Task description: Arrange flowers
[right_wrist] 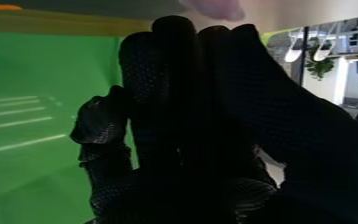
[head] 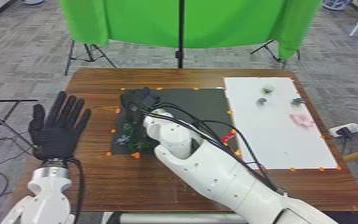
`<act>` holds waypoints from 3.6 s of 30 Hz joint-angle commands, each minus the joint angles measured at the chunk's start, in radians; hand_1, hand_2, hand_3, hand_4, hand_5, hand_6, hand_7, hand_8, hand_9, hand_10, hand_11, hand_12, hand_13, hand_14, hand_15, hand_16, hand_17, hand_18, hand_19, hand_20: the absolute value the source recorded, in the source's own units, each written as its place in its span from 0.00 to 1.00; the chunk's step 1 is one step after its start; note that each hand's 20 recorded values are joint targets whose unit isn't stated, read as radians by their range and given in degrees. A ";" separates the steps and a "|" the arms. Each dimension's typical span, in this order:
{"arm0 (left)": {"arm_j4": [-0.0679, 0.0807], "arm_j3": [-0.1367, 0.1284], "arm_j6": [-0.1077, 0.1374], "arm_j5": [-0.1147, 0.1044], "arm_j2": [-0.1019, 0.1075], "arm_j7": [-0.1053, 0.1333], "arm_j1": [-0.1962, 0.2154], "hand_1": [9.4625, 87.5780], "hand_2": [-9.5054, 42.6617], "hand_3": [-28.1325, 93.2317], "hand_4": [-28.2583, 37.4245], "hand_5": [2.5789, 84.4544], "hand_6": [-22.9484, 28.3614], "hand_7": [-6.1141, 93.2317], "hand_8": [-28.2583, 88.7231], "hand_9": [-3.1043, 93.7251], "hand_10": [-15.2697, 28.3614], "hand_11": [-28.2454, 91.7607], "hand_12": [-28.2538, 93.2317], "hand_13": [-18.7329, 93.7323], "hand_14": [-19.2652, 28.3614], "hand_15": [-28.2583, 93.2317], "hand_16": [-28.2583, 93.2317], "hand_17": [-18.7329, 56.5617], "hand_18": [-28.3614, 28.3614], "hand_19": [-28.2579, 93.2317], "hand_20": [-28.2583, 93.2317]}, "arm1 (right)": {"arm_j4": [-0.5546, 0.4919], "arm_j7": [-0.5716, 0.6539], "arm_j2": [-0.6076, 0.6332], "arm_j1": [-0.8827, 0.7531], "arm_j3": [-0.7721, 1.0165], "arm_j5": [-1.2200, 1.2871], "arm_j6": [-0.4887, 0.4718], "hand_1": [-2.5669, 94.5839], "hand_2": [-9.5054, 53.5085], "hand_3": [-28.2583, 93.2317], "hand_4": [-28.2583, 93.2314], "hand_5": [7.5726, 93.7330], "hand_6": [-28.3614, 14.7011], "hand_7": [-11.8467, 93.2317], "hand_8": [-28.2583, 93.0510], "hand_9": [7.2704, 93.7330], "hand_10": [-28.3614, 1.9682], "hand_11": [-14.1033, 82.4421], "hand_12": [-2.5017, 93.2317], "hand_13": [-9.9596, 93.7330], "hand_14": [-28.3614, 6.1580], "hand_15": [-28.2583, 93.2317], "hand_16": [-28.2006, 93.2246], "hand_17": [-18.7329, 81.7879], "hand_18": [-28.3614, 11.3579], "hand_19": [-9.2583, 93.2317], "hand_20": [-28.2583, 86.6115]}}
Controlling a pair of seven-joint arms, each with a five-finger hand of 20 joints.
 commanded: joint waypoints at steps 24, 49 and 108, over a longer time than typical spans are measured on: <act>-0.039 -0.075 0.053 0.033 -0.067 0.000 0.127 0.16 0.43 0.83 0.00 0.41 0.63 0.14 0.16 0.34 0.71 0.34 0.30 0.35 0.73 0.41 0.20 0.14 0.72 0.44 0.30 | -0.613 0.322 0.621 -0.421 0.624 0.143 -0.154 0.44 0.00 0.90 0.00 0.55 0.54 0.24 0.14 0.57 0.33 0.31 0.19 0.58 0.36 0.69 0.37 0.45 0.08 0.92 0.66; -0.044 -0.065 0.080 0.038 -0.080 -0.010 0.120 0.14 0.45 0.87 0.00 0.42 0.64 0.14 0.16 0.34 0.71 0.34 0.30 0.35 0.73 0.41 0.20 0.14 0.72 0.44 0.31 | -0.461 0.460 0.609 -0.591 0.760 0.205 -0.200 0.47 0.00 0.92 0.00 0.51 0.56 0.30 0.12 0.46 0.36 0.31 0.19 0.53 0.40 0.62 0.35 0.44 0.10 0.92 0.63; -0.006 -0.032 0.066 0.060 -0.061 -0.067 0.045 0.20 0.41 0.88 0.00 0.44 0.65 0.19 0.15 0.35 0.77 0.40 0.28 0.33 0.79 0.50 0.15 0.10 0.74 0.47 0.29 | -0.423 -0.151 0.243 -0.191 0.004 -0.041 -0.005 0.67 0.00 0.77 0.00 0.66 0.61 0.51 0.16 0.80 0.58 0.27 0.42 0.71 0.64 0.63 0.54 0.48 0.16 0.94 0.65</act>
